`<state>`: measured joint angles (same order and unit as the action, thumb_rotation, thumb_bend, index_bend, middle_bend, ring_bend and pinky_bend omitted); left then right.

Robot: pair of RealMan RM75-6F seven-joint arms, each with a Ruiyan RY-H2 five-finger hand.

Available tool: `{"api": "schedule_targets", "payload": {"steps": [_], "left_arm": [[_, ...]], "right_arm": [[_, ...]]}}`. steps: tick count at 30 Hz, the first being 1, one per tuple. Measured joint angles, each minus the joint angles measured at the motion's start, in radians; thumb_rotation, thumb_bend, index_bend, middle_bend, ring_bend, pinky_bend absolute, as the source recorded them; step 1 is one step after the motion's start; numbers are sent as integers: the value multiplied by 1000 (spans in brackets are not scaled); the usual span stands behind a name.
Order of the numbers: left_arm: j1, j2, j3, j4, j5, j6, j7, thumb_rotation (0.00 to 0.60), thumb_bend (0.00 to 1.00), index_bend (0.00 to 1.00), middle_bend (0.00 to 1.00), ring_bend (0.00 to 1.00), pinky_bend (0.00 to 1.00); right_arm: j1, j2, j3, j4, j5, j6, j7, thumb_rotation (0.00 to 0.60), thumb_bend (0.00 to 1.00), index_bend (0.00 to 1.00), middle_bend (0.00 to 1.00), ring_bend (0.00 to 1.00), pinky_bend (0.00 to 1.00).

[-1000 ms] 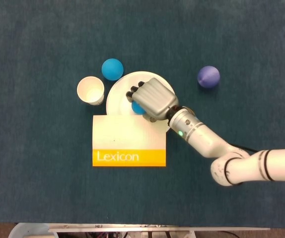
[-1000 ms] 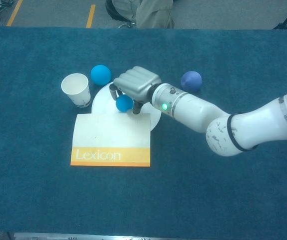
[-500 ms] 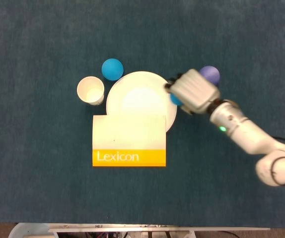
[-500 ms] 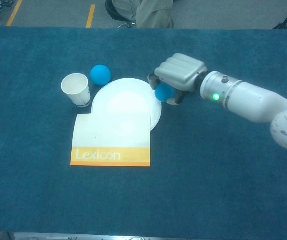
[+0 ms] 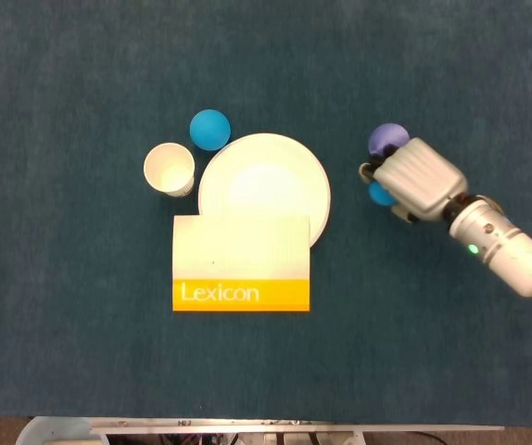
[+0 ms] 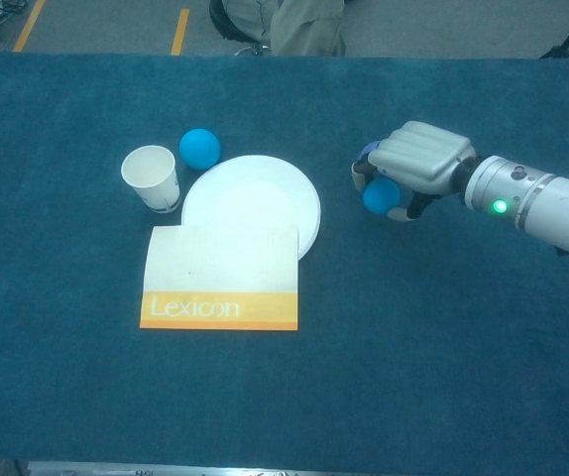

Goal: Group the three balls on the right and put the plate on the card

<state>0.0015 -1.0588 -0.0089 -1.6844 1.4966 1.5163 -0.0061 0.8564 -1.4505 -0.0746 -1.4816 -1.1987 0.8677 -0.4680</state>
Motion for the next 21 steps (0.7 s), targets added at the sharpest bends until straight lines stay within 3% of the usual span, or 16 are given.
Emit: {"api": "schedule_targets", "payload": {"steps": [6,16,21], "left_arm": [[-3,-4,1,-1,-3,-6,7,600,436,353,309,271,208],[-10,-8,0,-1,-3,-14,13,600,436,354,309,271,208],[-11,-9,0,1,-5,-16,10,600,436,353,309,271,208]], "right_arm": [[-19,9,-15,19,-12,-32,8,600,278,498,403,369,740],[-32,22,-11,6,-39,-53,5,600,270,338,372,326,675],[-33,31,-2,-13,-47,-57,-11,600,269,317,369,321,658]]}}
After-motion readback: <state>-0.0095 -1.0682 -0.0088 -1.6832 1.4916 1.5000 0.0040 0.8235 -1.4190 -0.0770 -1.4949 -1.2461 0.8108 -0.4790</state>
